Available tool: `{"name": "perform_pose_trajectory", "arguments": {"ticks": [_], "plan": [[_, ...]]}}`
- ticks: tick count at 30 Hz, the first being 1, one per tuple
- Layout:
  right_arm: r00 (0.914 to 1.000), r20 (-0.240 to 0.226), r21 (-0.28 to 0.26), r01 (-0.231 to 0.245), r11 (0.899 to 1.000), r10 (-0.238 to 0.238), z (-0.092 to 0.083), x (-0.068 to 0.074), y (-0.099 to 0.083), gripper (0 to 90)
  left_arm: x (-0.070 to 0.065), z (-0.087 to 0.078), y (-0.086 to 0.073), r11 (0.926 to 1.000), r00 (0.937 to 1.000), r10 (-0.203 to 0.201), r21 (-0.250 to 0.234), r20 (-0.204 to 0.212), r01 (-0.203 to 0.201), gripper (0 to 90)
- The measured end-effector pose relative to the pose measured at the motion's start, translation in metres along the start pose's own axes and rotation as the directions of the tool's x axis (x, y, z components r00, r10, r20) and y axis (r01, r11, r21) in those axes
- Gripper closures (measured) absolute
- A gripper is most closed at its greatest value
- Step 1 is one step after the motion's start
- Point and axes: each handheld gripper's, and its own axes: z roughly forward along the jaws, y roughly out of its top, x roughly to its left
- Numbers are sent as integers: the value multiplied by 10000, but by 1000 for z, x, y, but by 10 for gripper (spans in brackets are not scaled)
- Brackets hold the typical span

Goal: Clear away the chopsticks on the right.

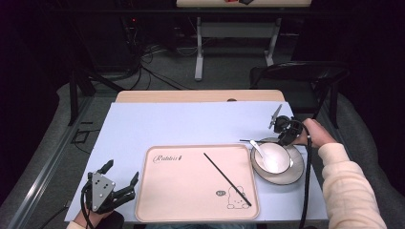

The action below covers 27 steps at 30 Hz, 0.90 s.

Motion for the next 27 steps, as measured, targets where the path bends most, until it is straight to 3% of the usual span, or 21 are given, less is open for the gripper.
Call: {"name": "perform_pose_trajectory", "arguments": {"ticks": [13, 23, 27], "plan": [[9997, -11, 538, 233, 9983, -233, 11, 2, -1, 797, 0, 0, 0, 10000, 10000, -6, -2, -3, 6, 157], [9999, -77, 284, 131, 9995, -129, 13, 3, -6, 850, 0, 0, 0, 10000, 10000, 13, 7, 0, -13, 157], [9998, 65, 189, -168, 9997, 167, 9, 4, -7, 851, 0, 0, 0, 10000, 10000, 14, 4, 8, -14, 157]]}}
